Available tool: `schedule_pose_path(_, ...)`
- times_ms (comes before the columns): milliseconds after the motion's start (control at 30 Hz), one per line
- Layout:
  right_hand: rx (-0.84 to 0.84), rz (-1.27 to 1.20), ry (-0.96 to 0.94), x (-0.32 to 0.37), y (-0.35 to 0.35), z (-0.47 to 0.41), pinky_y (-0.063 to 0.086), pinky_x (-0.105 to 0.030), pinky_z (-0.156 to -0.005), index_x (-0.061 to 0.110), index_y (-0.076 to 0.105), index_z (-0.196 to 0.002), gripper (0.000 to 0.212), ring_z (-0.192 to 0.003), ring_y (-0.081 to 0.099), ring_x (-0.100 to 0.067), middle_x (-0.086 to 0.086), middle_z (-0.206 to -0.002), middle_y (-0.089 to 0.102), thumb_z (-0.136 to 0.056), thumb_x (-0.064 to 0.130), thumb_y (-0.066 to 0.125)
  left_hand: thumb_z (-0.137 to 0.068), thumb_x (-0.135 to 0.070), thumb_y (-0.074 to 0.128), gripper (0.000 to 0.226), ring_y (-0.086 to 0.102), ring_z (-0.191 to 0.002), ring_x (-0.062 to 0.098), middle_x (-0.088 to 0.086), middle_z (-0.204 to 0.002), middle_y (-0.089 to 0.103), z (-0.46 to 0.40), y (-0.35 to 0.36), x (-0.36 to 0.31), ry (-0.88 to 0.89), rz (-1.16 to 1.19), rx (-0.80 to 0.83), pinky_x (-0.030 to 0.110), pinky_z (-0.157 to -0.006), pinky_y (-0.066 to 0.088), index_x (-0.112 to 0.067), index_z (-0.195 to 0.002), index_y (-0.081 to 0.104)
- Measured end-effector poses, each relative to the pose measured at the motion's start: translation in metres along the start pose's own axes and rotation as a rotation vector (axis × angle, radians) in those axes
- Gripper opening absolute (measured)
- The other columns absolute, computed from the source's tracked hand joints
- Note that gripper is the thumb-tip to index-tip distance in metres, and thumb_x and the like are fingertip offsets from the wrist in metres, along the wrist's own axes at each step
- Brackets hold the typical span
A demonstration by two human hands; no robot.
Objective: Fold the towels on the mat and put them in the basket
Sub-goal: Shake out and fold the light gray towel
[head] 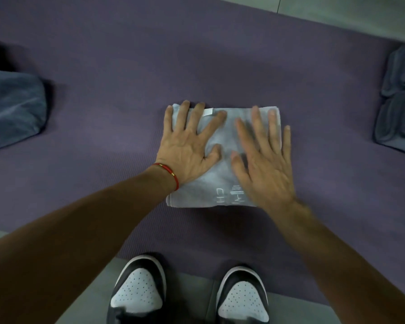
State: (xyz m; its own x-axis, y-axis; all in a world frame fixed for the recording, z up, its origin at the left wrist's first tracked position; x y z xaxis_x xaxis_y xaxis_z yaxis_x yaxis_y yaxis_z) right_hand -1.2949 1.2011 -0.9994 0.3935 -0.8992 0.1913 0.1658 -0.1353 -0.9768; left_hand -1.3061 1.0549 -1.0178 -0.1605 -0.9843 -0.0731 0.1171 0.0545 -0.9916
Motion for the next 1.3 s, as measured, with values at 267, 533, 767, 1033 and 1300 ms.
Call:
schedule_pose_path(267, 0.071, 0.088, -0.032, 0.004, 0.023, 0.016, 0.007, -0.059, -0.121, 0.021, 0.003, -0.161, 0.071, -0.155, -0.008, -0.027, -0.006, -0.168, -0.006, -0.102, 0.047, 0.032, -0.100, -0.041, 0.037, 0.062, 0.013, -0.149, 0.043, 0.023, -0.161, 0.017, 0.026, -0.034, -0.030, 0.106, -0.015, -0.099, 0.071, -0.112, 0.012, -0.014, -0.155, 0.027)
schedule_pose_path(533, -0.032, -0.138, -0.244, 0.015, -0.011, 0.066, 0.029, -0.055, -0.115, 0.008, 0.057, -0.138, 0.061, -0.141, 0.036, -0.032, -0.015, -0.144, 0.047, -0.084, 0.035, 0.064, -0.082, -0.026, 0.054, 0.067, 0.044, -0.133, 0.035, 0.015, -0.139, 0.049, 0.107, -0.005, -0.043, 0.196, 0.064, 0.090, 0.059, -0.114, 0.026, -0.009, -0.146, 0.044)
schedule_pose_path(767, 0.095, -0.038, -0.196, -0.009, 0.007, 0.081, 0.021, -0.051, -0.122, 0.012, 0.041, -0.151, 0.083, -0.148, 0.030, -0.028, -0.010, -0.155, 0.038, -0.073, 0.021, 0.068, -0.092, -0.001, 0.050, 0.053, 0.048, -0.126, 0.041, 0.022, -0.136, 0.049, 0.098, -0.003, -0.053, 0.115, -0.039, -0.009, 0.063, -0.108, 0.033, -0.004, -0.145, 0.041)
schedule_pose_path(1033, -0.009, -0.060, -0.160, -0.021, -0.010, 0.075, 0.041, -0.041, -0.114, 0.008, 0.057, -0.139, 0.058, -0.134, 0.052, -0.024, -0.007, -0.144, 0.056, -0.082, 0.004, 0.069, -0.065, 0.005, 0.060, 0.049, 0.058, -0.094, 0.038, 0.017, -0.103, 0.061, 0.099, -0.033, -0.020, -0.006, 0.306, 0.006, 0.046, -0.080, 0.056, -0.002, -0.113, 0.060)
schedule_pose_path(1300, 0.399, -0.068, -0.138, -0.005, -0.017, 0.129, 0.028, -0.035, -0.118, 0.019, 0.040, -0.151, 0.056, -0.143, 0.039, -0.023, -0.003, -0.158, 0.038, -0.096, 0.016, 0.054, -0.087, -0.009, 0.057, 0.045, 0.063, -0.104, 0.032, 0.013, -0.120, 0.063, 0.147, -0.034, -0.026, 0.032, 0.472, 0.281, 0.040, -0.093, 0.052, -0.013, -0.131, 0.054)
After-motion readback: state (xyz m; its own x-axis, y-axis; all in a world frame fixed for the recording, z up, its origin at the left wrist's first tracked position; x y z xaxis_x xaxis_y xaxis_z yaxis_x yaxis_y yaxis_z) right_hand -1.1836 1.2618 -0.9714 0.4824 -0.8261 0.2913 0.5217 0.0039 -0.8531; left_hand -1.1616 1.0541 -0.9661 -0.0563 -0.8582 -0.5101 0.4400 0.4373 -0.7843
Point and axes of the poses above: each hand's wrist, its own z-axis away from the middle knuckle, its own y-axis out of the palm, x = y × z, the point moved 10 cm from there along -z, towards the middle knuckle
